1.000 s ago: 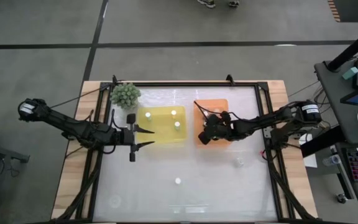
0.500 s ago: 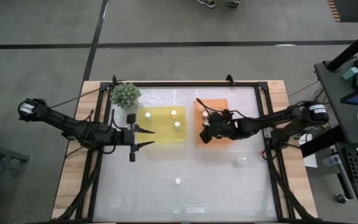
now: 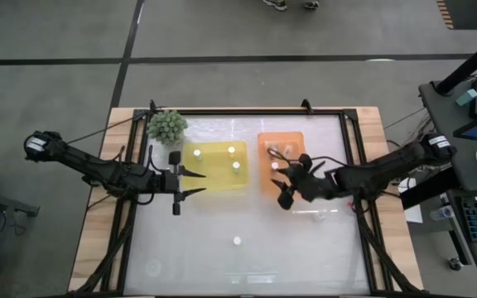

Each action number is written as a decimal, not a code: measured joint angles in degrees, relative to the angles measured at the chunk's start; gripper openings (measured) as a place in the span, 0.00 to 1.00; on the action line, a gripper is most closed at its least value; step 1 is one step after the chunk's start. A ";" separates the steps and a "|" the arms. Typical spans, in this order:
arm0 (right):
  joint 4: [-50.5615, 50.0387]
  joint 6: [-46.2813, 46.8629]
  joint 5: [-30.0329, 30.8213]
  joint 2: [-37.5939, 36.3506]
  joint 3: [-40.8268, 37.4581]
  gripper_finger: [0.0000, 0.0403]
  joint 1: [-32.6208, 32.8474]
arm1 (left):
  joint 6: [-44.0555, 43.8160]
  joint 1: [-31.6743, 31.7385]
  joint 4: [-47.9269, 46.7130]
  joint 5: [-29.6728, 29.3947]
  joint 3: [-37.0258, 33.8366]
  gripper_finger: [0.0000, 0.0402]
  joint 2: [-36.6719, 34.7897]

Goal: Pick and place medicine bottles into bin by pill shape (circle, oval)
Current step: Put the yellow pill bottle into the yellow bin

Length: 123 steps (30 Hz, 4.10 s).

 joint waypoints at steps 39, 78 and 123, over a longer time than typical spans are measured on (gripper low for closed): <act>60.20 -40.50 -32.25 -19.23 -30.90 0.38 -6.12 | -16.83 -4.13 15.93 0.87 12.66 0.37 28.00; 59.25 -43.03 -34.69 -28.87 -33.33 0.38 -7.09 | -45.11 -12.67 -35.12 7.49 54.12 0.37 58.65; 59.52 -44.21 -34.67 -28.87 -33.31 0.38 -7.16 | -43.50 -10.60 -23.52 4.33 38.84 0.62 59.06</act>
